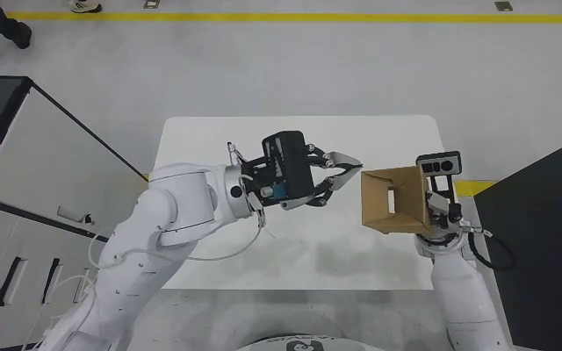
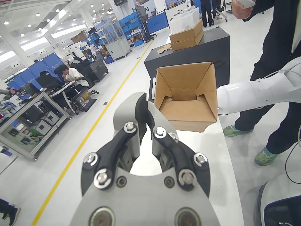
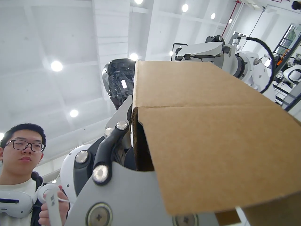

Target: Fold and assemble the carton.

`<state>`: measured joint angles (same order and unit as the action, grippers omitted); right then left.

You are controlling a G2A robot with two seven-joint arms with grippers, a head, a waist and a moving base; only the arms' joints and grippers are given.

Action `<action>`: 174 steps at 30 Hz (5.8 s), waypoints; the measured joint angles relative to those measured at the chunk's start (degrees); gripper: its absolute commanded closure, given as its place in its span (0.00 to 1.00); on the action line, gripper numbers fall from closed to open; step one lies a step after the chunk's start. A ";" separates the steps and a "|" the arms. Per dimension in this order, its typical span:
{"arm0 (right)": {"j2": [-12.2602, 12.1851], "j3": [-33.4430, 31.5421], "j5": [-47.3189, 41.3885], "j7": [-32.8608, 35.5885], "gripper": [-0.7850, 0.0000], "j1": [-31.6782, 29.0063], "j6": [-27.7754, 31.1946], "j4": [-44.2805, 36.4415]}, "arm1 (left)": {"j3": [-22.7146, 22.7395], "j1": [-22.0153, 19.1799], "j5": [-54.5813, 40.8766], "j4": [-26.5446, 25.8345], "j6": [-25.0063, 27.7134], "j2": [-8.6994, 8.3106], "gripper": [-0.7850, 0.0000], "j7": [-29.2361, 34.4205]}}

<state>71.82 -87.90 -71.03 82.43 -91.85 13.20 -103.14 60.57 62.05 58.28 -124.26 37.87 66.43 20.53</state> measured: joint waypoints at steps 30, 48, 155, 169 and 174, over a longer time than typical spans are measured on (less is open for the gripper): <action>-0.84 -3.60 10.70 -4.20 1.00 -0.80 -1.51 -4.27 | 2.15 1.88 -0.16 -0.95 -1.65 -0.45 0.00 0.18; -2.49 -7.47 24.49 -3.36 1.00 2.51 -3.24 -5.39 | 3.78 1.83 -8.92 -2.89 2.81 -1.78 0.00 14.60; -8.59 -19.52 20.75 -0.73 1.00 2.67 -1.76 -5.26 | -2.22 1.69 -15.78 8.59 9.39 -2.83 1.00 0.44; -8.59 -19.50 20.79 -0.81 1.00 2.67 -1.78 -5.32 | -1.38 3.54 -15.93 8.06 8.35 -2.93 1.00 -1.83; -8.86 -18.51 22.25 -0.44 1.00 3.67 -2.88 -5.62 | -0.48 4.49 -16.57 8.43 10.03 -3.03 1.00 -4.58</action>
<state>62.96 -106.41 -48.77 81.98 -88.18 10.32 -108.75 60.09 66.53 41.71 -115.84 47.90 63.40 15.95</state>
